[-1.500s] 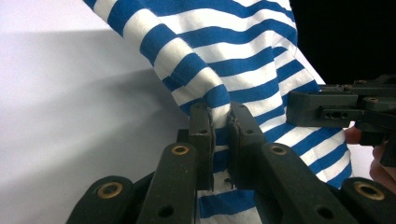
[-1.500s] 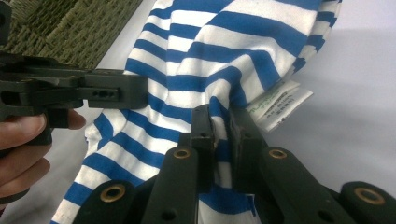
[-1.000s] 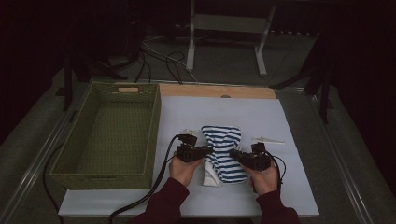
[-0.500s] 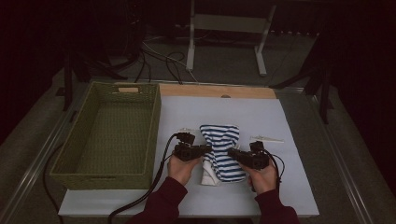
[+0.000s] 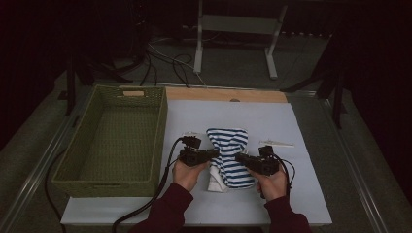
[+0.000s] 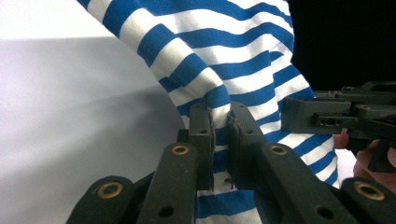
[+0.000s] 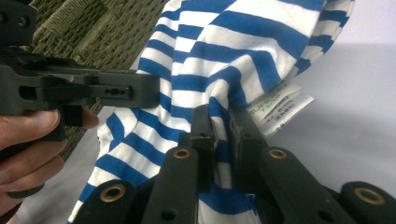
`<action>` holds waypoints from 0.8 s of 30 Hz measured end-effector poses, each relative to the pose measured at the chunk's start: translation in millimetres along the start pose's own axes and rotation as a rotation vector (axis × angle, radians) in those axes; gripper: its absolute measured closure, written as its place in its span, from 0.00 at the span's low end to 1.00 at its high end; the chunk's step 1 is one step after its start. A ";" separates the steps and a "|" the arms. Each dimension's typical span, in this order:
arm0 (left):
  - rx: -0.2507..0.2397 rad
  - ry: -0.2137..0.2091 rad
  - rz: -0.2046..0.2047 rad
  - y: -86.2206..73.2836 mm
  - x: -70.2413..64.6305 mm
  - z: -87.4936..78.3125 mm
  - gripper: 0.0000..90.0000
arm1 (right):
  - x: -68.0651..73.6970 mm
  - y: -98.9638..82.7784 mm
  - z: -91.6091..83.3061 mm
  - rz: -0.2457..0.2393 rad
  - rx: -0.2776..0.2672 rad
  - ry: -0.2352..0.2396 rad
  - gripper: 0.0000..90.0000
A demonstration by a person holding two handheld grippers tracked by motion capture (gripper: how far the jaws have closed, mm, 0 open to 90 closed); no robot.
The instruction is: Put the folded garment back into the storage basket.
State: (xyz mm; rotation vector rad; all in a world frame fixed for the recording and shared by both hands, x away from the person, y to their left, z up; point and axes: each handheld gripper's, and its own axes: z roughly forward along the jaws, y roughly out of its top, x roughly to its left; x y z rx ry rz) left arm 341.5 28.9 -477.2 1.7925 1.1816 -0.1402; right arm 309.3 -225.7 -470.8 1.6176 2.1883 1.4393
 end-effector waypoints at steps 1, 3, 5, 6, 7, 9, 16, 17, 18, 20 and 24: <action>-0.001 -0.002 -0.001 0.3 0.0 -0.5 0.91 | 0.3 0.4 0.0 -0.002 -0.002 0.002 0.91; -0.003 -0.004 -0.002 0.8 0.2 -1.4 0.91 | 1.1 1.1 0.0 -0.002 -0.003 0.005 0.91; -0.003 -0.007 -0.004 1.4 0.3 -2.1 0.91 | 1.4 1.5 0.3 -0.004 -0.006 0.008 0.91; -0.003 -0.007 -0.003 1.6 0.4 -2.5 0.91 | 2.0 1.8 0.4 -0.001 -0.005 0.009 0.91; -0.002 -0.008 -0.005 1.8 0.5 -3.0 0.91 | 1.9 1.9 0.5 -0.002 -0.005 0.011 0.91; -0.004 -0.010 -0.009 2.4 0.6 -3.7 0.91 | 2.7 2.3 0.7 0.000 -0.005 0.013 0.91; -0.007 -0.015 -0.009 3.9 0.7 -6.9 0.91 | 4.8 4.5 0.0 -0.002 -0.010 0.025 0.91; -0.008 -0.014 -0.010 4.1 0.7 -7.3 0.91 | 5.2 4.7 -0.1 -0.003 -0.011 0.025 0.91; -0.008 -0.015 -0.010 4.3 0.7 -7.8 0.91 | 5.4 4.9 -0.2 -0.003 -0.012 0.027 0.91; -0.009 -0.016 -0.012 4.5 0.6 -8.5 0.91 | 5.8 5.2 -0.1 -0.002 -0.013 0.030 0.91; -0.011 -0.019 -0.015 4.9 0.8 -9.8 0.91 | 6.7 5.5 0.0 0.003 -0.014 0.033 0.91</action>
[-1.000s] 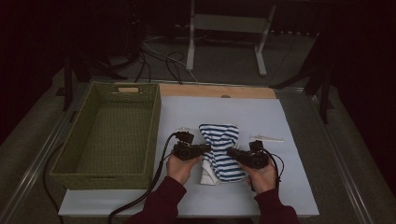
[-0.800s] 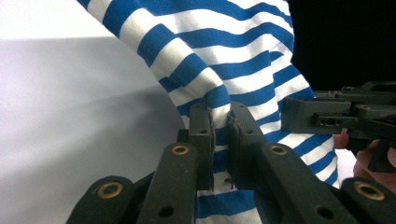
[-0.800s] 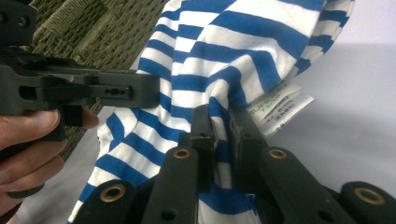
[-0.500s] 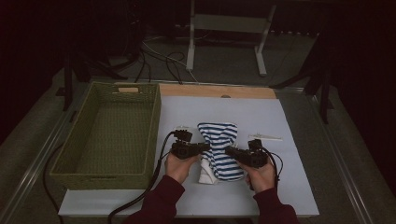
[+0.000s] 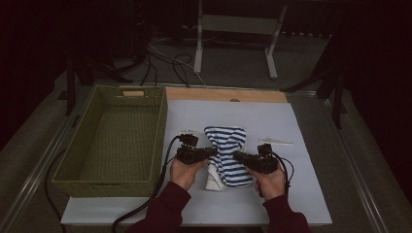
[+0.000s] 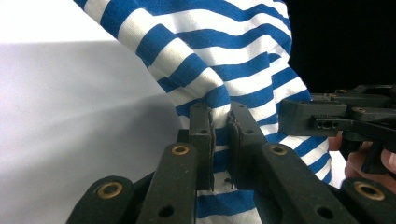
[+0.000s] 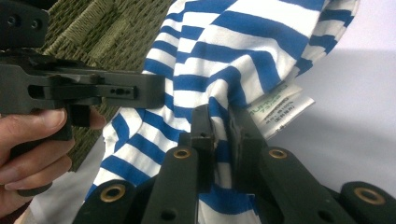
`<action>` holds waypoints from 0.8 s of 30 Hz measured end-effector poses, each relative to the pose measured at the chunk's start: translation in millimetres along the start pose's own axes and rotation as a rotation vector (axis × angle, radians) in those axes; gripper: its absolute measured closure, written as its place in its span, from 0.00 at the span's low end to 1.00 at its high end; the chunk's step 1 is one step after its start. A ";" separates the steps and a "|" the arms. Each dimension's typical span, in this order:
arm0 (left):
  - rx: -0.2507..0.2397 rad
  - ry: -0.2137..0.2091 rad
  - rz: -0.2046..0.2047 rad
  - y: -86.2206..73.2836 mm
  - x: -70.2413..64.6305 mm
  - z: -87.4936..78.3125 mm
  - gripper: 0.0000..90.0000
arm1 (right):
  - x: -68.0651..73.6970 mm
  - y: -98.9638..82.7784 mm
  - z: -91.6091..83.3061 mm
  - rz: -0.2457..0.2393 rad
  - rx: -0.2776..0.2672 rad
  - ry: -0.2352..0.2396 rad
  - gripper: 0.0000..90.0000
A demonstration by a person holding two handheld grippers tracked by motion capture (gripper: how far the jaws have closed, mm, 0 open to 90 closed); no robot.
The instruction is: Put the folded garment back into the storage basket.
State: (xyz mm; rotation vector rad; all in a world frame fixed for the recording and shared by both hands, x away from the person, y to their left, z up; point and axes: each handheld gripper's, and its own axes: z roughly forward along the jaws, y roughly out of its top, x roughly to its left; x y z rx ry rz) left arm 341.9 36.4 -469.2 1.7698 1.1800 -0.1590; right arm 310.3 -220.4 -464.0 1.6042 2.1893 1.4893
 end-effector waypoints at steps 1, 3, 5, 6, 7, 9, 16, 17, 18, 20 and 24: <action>0.000 -0.001 0.001 0.1 0.0 -0.3 0.91 | 0.1 0.1 0.0 0.000 -0.001 0.001 0.91; -0.002 -0.002 -0.001 0.4 -0.4 -0.9 0.91 | 0.0 0.3 -0.2 -0.001 -0.002 0.003 0.91; -0.002 -0.005 -0.003 0.8 -0.5 -1.7 0.91 | 0.1 0.5 -0.2 0.002 -0.003 0.006 0.91; -0.003 -0.006 -0.002 1.0 -0.6 -2.1 0.91 | -0.1 0.7 -0.4 0.002 -0.004 0.009 0.91; -0.004 -0.007 -0.002 1.3 -0.8 -2.5 0.91 | -0.1 0.8 -0.6 0.003 -0.004 0.011 0.91; -0.003 -0.008 -0.001 1.8 -1.0 -3.4 0.91 | 0.1 1.1 -0.7 0.003 -0.005 0.013 0.91; -0.008 -0.014 -0.007 3.1 -1.2 -5.7 0.91 | 1.4 2.8 -0.7 0.004 -0.009 0.016 0.91; -0.009 -0.015 -0.007 3.3 -1.1 -6.0 0.91 | 1.5 3.1 -0.9 0.003 -0.007 0.017 0.91; -0.010 -0.016 -0.008 3.5 -1.1 -6.2 0.91 | 1.5 3.3 -0.9 0.002 -0.008 0.019 0.91; -0.010 -0.018 -0.008 3.8 -1.1 -6.8 0.91 | 1.8 3.8 -0.8 0.002 -0.009 0.020 0.91; -0.012 -0.019 -0.010 4.1 -1.2 -7.9 0.91 | 2.3 4.4 -0.9 0.005 -0.010 0.024 0.91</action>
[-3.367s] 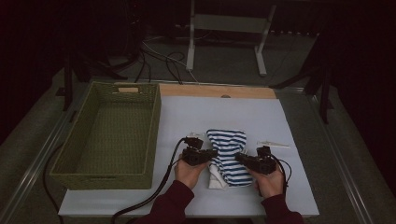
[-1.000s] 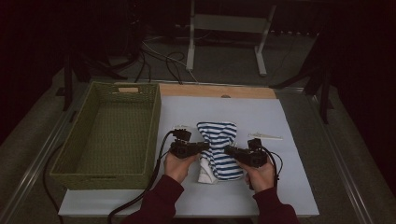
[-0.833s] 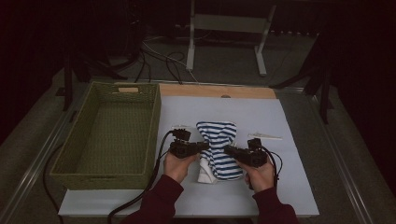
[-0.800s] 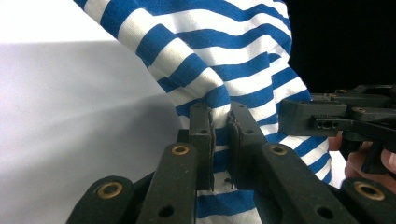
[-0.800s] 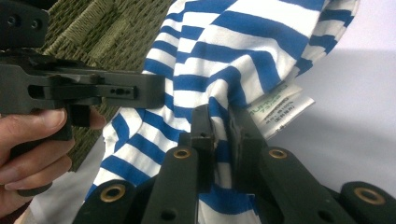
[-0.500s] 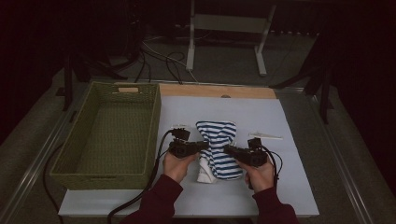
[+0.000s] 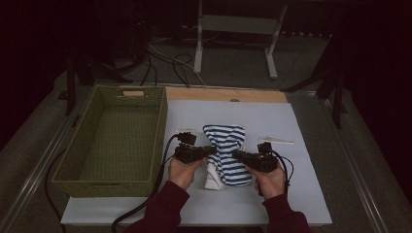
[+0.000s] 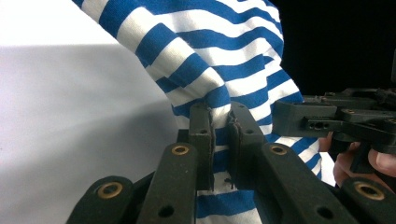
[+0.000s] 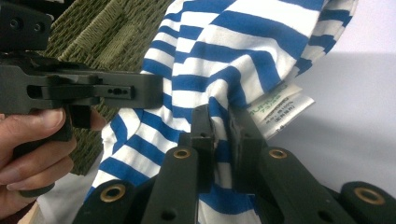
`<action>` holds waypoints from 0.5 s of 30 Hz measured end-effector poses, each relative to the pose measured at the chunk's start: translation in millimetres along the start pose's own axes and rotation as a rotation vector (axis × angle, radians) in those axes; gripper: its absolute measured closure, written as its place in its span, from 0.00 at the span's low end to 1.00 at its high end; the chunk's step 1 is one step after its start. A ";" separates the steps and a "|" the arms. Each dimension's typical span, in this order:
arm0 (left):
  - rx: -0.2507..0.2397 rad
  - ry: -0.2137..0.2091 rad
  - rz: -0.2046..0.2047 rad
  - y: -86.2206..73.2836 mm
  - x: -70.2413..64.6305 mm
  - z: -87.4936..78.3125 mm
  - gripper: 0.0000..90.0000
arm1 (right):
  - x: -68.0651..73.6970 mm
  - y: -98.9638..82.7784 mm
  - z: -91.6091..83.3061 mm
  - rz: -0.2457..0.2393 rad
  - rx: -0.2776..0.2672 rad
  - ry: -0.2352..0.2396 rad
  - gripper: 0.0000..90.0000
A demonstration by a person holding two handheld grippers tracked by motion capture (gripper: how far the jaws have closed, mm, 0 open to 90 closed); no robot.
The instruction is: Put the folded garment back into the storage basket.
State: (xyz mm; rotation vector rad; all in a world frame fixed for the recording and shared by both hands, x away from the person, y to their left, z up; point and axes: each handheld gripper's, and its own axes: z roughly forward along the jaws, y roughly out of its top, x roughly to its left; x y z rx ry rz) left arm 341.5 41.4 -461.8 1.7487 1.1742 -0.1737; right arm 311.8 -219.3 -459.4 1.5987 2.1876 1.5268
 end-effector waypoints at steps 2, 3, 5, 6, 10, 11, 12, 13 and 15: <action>0.000 -0.002 0.000 0.2 0.0 -0.4 0.91 | 0.2 0.2 0.1 0.001 -0.001 0.000 0.91; 0.000 -0.002 0.001 0.3 0.1 -0.8 0.91 | 0.3 0.3 0.1 0.001 -0.001 0.002 0.91; 0.001 -0.002 0.001 0.5 0.2 -1.4 0.91 | 0.4 0.4 0.2 0.002 -0.001 0.003 0.91; 0.000 -0.003 0.000 0.7 0.1 -1.7 0.91 | 0.4 0.5 0.2 0.002 -0.001 0.005 0.91; -0.003 -0.005 -0.001 1.5 0.0 -3.0 0.91 | 0.4 1.0 0.2 0.002 -0.002 0.009 0.91; -0.003 -0.005 0.000 1.7 -0.1 -3.3 0.91 | 0.9 1.6 0.1 0.003 -0.002 0.010 0.91; -0.003 -0.005 0.000 1.8 0.0 -3.7 0.91 | 1.3 2.0 0.1 0.004 -0.002 0.011 0.91; -0.003 -0.005 0.000 2.0 0.2 -4.0 0.91 | 1.4 2.2 0.2 0.000 -0.004 0.013 0.91; -0.003 -0.004 -0.002 2.4 0.7 -5.0 0.91 | 2.0 2.8 0.4 0.001 -0.004 0.016 0.91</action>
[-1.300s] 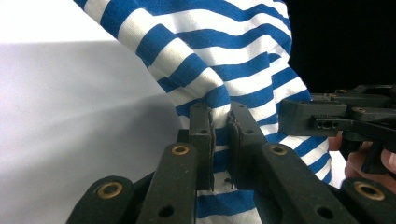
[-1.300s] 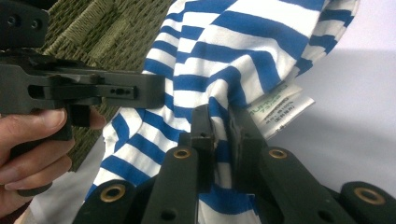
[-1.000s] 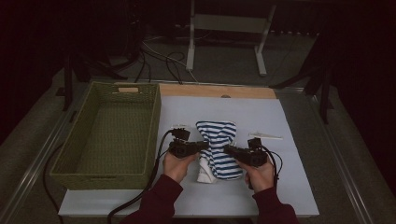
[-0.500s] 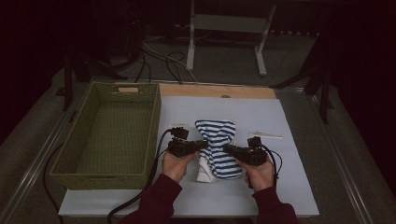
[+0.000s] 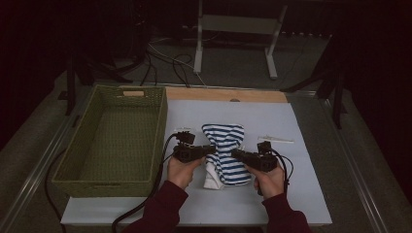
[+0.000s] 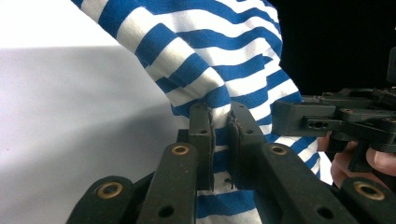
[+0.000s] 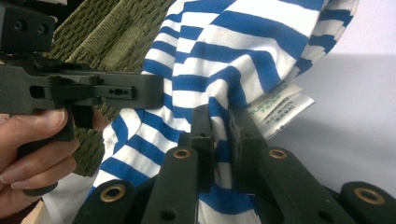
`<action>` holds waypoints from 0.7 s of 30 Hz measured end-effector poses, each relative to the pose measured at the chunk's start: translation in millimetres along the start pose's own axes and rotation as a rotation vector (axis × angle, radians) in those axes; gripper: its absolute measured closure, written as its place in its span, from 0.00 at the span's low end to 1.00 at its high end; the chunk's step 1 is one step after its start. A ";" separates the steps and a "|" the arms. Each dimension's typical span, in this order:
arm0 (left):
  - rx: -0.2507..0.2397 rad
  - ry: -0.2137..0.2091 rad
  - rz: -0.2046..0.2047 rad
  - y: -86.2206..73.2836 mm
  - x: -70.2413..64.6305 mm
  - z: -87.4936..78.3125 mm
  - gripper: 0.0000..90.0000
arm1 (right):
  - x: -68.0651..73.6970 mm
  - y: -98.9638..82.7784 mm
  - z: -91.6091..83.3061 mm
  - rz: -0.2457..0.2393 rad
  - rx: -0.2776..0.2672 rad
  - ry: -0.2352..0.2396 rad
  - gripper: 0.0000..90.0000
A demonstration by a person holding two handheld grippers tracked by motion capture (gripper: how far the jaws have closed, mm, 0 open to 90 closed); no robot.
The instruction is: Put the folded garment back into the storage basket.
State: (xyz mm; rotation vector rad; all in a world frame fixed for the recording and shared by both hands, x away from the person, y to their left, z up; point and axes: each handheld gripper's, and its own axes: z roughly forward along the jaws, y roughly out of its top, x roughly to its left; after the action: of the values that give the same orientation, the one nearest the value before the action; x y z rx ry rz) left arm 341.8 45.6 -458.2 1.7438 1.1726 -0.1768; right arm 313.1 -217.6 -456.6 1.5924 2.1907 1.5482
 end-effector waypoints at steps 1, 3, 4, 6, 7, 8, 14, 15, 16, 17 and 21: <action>0.000 0.000 -0.001 0.1 0.0 -0.3 0.91 | 0.2 0.2 0.1 0.001 0.002 0.002 0.91; -0.002 0.001 -0.002 0.2 0.1 -1.2 0.91 | 0.2 0.5 0.7 0.002 0.003 0.006 0.91; -0.002 0.003 -0.003 0.3 0.2 -1.9 0.91 | 0.6 0.7 1.0 0.006 0.002 0.007 0.91; -0.003 0.006 -0.005 0.6 0.2 -2.7 0.91 | 1.1 1.1 1.4 0.005 0.002 0.009 0.91; -0.004 0.008 -0.006 0.7 -0.1 -3.1 0.91 | 1.5 1.5 1.5 0.003 0.002 0.009 0.91; -0.005 0.010 -0.006 0.8 -0.3 -3.6 0.91 | 1.8 1.8 1.7 0.001 0.003 0.010 0.91; -0.012 0.015 -0.009 1.7 -1.5 -6.0 0.91 | 3.4 4.2 1.9 -0.004 0.004 0.010 0.91; -0.013 0.016 -0.009 1.8 -1.7 -6.2 0.91 | 3.6 4.4 2.0 -0.003 0.004 0.011 0.91; -0.014 0.017 -0.009 1.9 -2.0 -6.6 0.91 | 3.6 4.6 2.0 -0.006 0.004 0.012 0.91; -0.015 0.017 -0.009 1.9 -2.1 -6.8 0.91 | 3.8 4.8 1.9 -0.006 0.004 0.012 0.91; -0.022 0.023 -0.005 2.3 -4.0 -8.2 0.91 | 4.4 5.8 1.9 -0.010 -0.001 0.012 0.91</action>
State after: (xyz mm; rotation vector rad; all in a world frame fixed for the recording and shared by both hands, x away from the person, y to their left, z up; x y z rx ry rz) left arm 338.5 49.4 -450.3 1.7283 1.1917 -0.1465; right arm 316.1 -213.2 -451.3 1.5733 2.2006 1.5599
